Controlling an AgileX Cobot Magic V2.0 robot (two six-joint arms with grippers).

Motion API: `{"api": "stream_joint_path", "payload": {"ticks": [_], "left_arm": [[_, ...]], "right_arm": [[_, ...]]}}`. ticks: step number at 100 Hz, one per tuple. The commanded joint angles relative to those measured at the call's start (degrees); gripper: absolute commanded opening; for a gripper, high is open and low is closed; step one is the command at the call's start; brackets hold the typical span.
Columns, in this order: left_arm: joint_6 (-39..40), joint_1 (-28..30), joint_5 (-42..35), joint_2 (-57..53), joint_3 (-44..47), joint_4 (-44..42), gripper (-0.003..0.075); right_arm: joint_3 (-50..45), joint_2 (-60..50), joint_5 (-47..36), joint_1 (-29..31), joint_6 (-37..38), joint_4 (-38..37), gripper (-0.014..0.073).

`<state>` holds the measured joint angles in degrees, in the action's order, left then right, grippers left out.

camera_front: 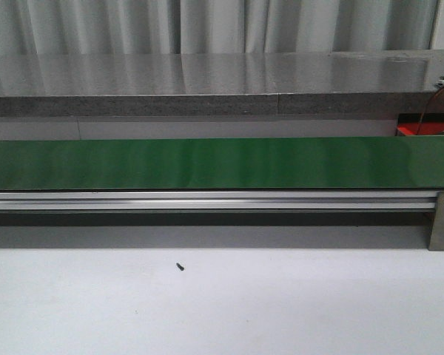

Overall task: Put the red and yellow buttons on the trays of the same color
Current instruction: 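Carry the red button onto the belt with the left gripper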

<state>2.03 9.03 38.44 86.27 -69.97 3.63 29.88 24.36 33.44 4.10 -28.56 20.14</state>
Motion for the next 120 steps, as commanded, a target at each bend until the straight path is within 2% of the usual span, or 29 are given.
{"api": "stream_joint_path", "payload": {"ticks": [1, 23, 32, 70, 79, 87, 101, 120], "left_arm": [[-0.01, -1.38, -4.28, -0.26, -1.91, 0.35, 0.0117], [-0.01, -1.39, -4.48, 4.50, -1.91, 0.62, 0.0122], [-0.01, -1.39, -4.48, 5.87, -1.91, 0.62, 0.0158], [-1.54, -1.39, -5.58, 7.37, -1.91, 1.05, 0.0464], [-1.54, -1.39, -5.58, 7.26, -1.91, 1.31, 0.0558], [-1.54, -1.39, -5.44, 6.72, -2.12, 2.52, 0.0607], [-1.64, -1.39, -4.74, 4.62, -4.96, 4.70, 0.0610], [-1.64, -0.83, -2.58, 2.26, -10.04, 3.19, 0.0610]], "right_arm": [[1.49, 0.17, -4.14, -0.09, 0.03, 0.99, -0.0097], [1.49, 0.17, -4.14, -0.09, 0.03, 0.99, -0.0097], [1.49, 0.17, -4.14, -0.09, 0.03, 0.99, -0.0097], [1.49, 0.17, -4.14, -0.09, 0.03, 0.99, -0.0097], [1.49, 0.17, -4.14, -0.09, 0.03, 0.99, -0.0097], [1.49, 0.17, -4.14, -0.09, 0.03, 0.99, -0.0097], [1.49, 0.17, -4.14, -0.09, 0.03, 0.99, -0.0097], [1.49, 0.17, -4.14, -0.09, 0.03, 0.99, -0.0097]]}}
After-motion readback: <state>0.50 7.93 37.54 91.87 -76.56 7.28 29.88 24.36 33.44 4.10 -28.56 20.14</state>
